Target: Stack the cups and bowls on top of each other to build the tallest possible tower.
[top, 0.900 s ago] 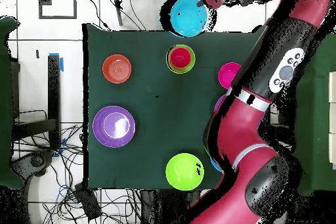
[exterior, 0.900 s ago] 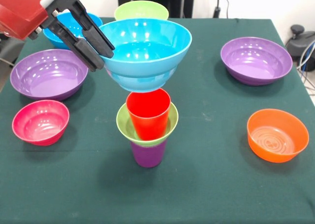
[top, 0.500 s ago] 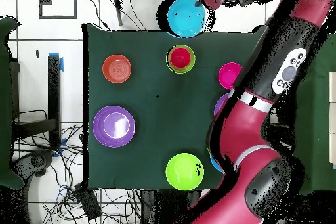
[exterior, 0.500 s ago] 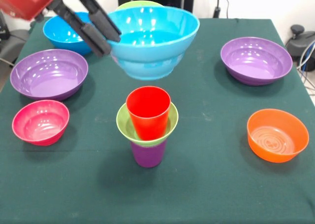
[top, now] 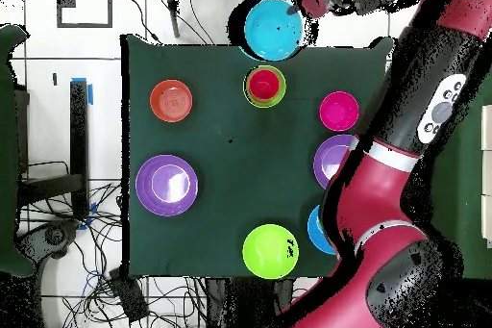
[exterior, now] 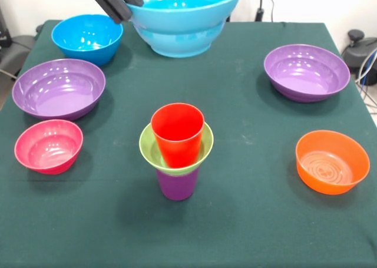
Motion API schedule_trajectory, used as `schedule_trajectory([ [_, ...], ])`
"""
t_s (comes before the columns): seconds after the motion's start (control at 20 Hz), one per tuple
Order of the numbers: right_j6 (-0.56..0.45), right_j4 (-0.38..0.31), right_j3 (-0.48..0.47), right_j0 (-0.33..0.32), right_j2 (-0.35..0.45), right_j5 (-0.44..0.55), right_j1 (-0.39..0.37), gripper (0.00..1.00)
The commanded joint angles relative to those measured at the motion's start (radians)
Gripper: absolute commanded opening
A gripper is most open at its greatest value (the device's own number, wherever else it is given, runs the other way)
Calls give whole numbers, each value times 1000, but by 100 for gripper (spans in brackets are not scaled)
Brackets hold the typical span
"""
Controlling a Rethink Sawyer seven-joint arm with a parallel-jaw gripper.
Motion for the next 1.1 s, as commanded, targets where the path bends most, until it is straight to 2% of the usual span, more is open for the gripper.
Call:
schedule_trajectory([
  [0.05, 196, 40, 25, 14, -227, -51, -19, 0],
  [0.25, 181, 45, -7, 35, -249, -46, -20, 0],
  [0.4, 142, -4, -83, 72, -228, -26, -10, 0],
  [0.6, 114, -46, -131, 92, -201, -22, -3, 0],
  [1.05, 115, -51, -142, 96, -205, -27, 4, 0],
  [1.1, 120, -35, -130, 89, -216, -38, 7, 0],
])
